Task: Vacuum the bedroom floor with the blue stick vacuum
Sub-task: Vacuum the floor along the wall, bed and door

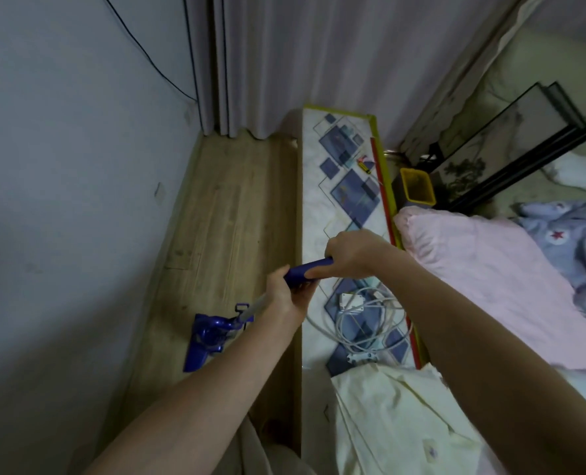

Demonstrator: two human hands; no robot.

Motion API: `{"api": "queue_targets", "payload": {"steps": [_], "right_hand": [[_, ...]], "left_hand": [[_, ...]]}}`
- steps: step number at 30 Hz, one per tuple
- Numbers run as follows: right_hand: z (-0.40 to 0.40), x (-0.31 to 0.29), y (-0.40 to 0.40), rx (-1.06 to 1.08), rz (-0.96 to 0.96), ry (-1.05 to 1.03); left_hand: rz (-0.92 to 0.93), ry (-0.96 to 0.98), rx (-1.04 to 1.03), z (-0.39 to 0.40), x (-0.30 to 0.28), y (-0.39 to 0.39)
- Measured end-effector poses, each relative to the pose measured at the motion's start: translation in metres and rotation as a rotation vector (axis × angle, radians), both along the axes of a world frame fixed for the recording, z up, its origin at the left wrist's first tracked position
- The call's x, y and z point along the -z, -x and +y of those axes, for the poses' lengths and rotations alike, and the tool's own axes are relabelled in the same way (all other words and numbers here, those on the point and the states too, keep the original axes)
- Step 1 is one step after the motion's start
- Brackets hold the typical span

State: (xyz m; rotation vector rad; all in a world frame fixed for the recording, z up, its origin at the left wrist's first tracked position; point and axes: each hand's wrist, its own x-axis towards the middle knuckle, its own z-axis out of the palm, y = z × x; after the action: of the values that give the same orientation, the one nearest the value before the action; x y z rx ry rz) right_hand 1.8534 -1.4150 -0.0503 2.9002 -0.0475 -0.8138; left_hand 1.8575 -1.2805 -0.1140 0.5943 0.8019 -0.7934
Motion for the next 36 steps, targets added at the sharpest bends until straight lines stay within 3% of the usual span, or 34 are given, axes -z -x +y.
{"api": "queue_targets", "payload": {"steps": [20,36], "right_hand": [[0.070,0.037,-0.040,0.002,0.007,-0.173],[0.091,0.037,-0.065,-0.006,-0.033,-0.167]], "left_hand": [[-0.030,-0.188,-0.066,0.073,0.022,-0.034],[-0.104,-0.155,-0.056,0.095,0.014,-0.054]]}}
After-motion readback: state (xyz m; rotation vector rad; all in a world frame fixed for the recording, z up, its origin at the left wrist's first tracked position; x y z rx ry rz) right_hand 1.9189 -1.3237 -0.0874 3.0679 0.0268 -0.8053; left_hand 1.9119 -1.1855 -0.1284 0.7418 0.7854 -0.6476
